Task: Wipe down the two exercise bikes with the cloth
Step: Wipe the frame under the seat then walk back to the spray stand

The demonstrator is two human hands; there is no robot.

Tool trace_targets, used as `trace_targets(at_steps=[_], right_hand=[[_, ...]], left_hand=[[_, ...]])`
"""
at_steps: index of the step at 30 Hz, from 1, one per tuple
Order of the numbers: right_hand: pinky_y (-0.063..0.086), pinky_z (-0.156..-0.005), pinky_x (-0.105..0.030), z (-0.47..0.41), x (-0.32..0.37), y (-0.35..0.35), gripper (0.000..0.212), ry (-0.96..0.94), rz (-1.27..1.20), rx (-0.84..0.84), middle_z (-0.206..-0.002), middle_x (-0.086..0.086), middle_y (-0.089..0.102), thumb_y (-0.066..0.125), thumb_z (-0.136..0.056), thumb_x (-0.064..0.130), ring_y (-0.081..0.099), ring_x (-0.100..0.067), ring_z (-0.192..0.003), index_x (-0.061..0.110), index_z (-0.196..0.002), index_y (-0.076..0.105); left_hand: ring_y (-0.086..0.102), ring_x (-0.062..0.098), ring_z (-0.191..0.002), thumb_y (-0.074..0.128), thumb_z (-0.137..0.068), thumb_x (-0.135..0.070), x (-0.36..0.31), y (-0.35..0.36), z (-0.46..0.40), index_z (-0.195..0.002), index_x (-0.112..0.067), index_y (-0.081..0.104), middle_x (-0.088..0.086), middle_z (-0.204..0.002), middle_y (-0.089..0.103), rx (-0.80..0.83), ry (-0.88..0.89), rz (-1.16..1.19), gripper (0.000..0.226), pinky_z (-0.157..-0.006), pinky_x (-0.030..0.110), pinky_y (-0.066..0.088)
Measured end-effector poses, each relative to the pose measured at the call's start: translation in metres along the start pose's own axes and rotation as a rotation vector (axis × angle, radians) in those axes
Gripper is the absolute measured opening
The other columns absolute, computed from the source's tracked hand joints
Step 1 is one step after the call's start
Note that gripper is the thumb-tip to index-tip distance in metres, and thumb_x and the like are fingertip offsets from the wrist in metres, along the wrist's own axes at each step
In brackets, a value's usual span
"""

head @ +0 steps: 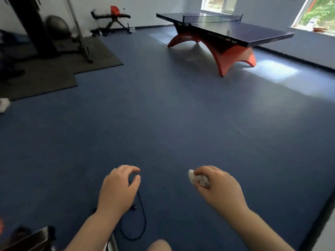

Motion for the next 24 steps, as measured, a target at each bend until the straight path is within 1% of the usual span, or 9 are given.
trace_targets(at_steps=[4,7,12,19,24], right_hand=[[0.046,-0.058,-0.023,-0.074,0.031,0.016,0.01,-0.141,-0.043,0.025,-0.09,0.019,0.063,0.058,-0.087,0.043,0.058,-0.005,-0.076,0.036,-0.092,0.061],[0.043,-0.056,-0.022,-0.13,0.057,0.039,0.01,-0.244,-0.045,0.088,-0.089,0.02,0.062,0.058,-0.087,0.044,0.057,-0.005,-0.076,0.037,-0.093,0.061],[0.047,-0.06,-0.025,-0.222,0.101,0.076,0.01,-0.336,-0.027,0.189,-0.093,0.02,0.062,0.059,-0.086,0.039,0.058,-0.005,-0.078,0.037,-0.095,0.061],[0.049,-0.061,-0.026,-0.329,0.163,0.112,0.008,-0.447,-0.085,0.27,-0.089,0.02,0.061,0.059,-0.086,0.039,0.057,-0.005,-0.076,0.035,-0.093,0.062],[0.045,-0.061,-0.023,-0.409,0.213,0.146,0.011,-0.563,-0.076,0.345,-0.091,0.021,0.061,0.056,-0.087,0.043,0.057,-0.005,-0.08,0.037,-0.095,0.061]], left_hand=[[0.051,0.008,-0.087,0.059,-0.089,-0.027,0.049,-0.016,-0.03,-0.103,-0.029,0.065,-0.016,-0.107,0.061,-0.08,-0.185,-0.055,0.016,-0.087,0.036,0.044],[0.052,0.01,-0.093,0.058,-0.089,-0.025,0.078,-0.022,-0.056,-0.103,-0.027,0.066,-0.014,-0.107,0.062,-0.164,-0.28,-0.031,0.016,-0.087,0.036,0.045],[0.052,0.007,-0.1,0.056,-0.09,-0.026,0.115,-0.025,-0.118,-0.105,-0.028,0.066,-0.015,-0.11,0.061,-0.202,-0.404,0.006,0.018,-0.091,0.035,0.045],[0.05,0.006,-0.098,0.053,-0.092,-0.029,0.141,-0.061,-0.21,-0.107,-0.028,0.064,-0.019,-0.109,0.057,-0.295,-0.46,-0.046,0.019,-0.091,0.034,0.045],[0.051,0.0,-0.09,0.053,-0.092,-0.032,0.169,-0.07,-0.265,-0.108,-0.033,0.063,-0.024,-0.109,0.057,-0.368,-0.522,-0.035,0.019,-0.089,0.024,0.041]])
Point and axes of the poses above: each hand's wrist, its own z-axis away from the middle knuckle, its own y-axis out of the palm, x = y × z, the point moved 8 cm from there along -z, towards the middle knuckle
